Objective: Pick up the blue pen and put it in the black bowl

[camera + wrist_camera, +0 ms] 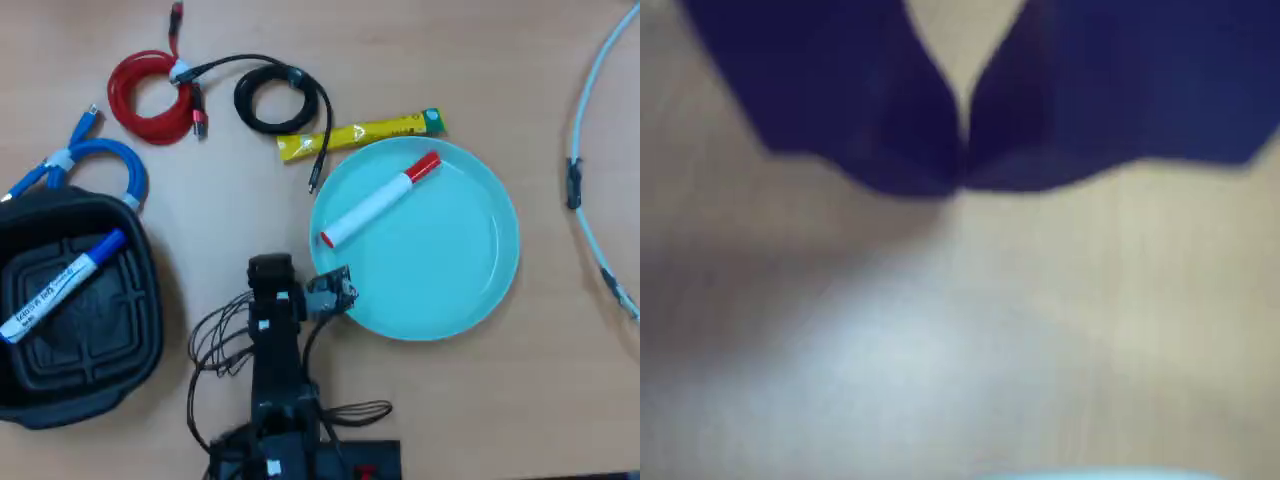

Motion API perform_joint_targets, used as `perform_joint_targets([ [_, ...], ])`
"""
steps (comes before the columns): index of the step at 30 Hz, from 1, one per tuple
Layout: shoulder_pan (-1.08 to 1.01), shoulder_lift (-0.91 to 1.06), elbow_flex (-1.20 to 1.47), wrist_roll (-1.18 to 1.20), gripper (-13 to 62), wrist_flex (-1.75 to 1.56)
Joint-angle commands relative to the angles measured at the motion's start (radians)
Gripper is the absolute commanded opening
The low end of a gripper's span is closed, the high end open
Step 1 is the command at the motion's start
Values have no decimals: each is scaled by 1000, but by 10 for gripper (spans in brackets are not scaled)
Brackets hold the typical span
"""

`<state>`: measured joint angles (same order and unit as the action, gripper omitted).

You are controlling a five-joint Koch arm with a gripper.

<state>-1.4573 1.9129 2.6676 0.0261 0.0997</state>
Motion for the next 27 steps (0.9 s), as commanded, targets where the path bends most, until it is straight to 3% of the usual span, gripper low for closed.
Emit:
perform_joint_targets([
  [1, -6, 34, 31, -14, -67, -127],
  [10, -17, 34, 261, -8, -68, -373],
  [27, -2, 23, 327, -2, -68, -382],
])
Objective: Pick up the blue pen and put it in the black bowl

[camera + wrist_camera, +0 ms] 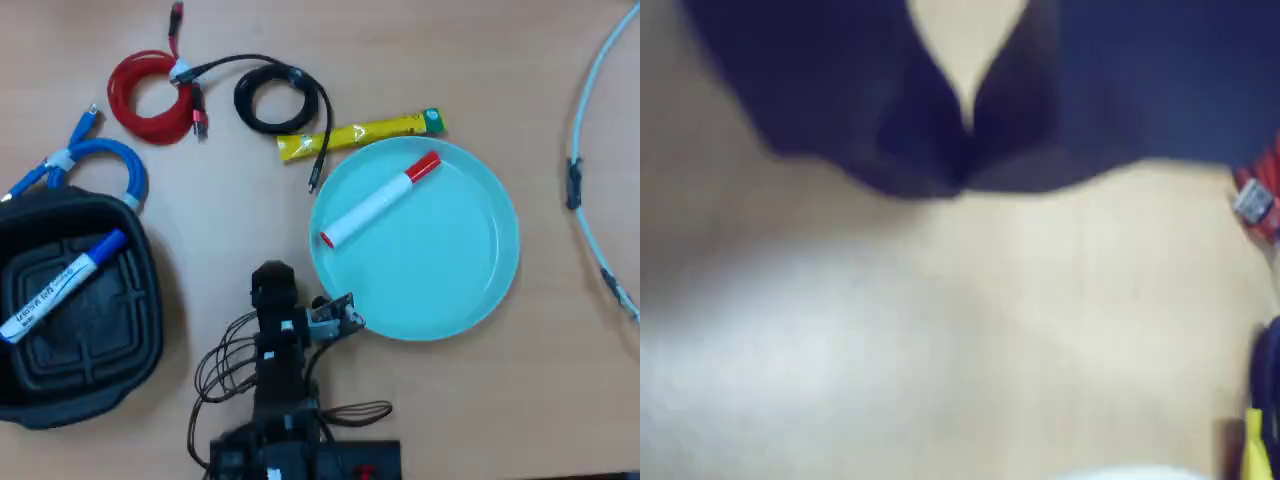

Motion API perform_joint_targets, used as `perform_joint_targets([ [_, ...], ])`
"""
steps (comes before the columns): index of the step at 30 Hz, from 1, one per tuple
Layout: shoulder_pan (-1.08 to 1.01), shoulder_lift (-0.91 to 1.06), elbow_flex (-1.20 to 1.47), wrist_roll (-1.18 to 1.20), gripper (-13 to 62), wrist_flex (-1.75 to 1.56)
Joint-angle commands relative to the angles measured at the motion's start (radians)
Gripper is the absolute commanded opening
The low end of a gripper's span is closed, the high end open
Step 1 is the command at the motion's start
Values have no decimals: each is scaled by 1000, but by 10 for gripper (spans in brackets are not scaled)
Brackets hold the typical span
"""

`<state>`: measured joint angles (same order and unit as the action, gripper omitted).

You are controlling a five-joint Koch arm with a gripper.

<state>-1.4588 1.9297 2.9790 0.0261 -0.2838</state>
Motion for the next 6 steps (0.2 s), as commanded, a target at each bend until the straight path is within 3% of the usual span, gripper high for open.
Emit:
perform_joint_targets([
  [1, 2, 6, 15, -2, -68, 2],
  [6, 2, 6, 14, -2, -69, 2],
])
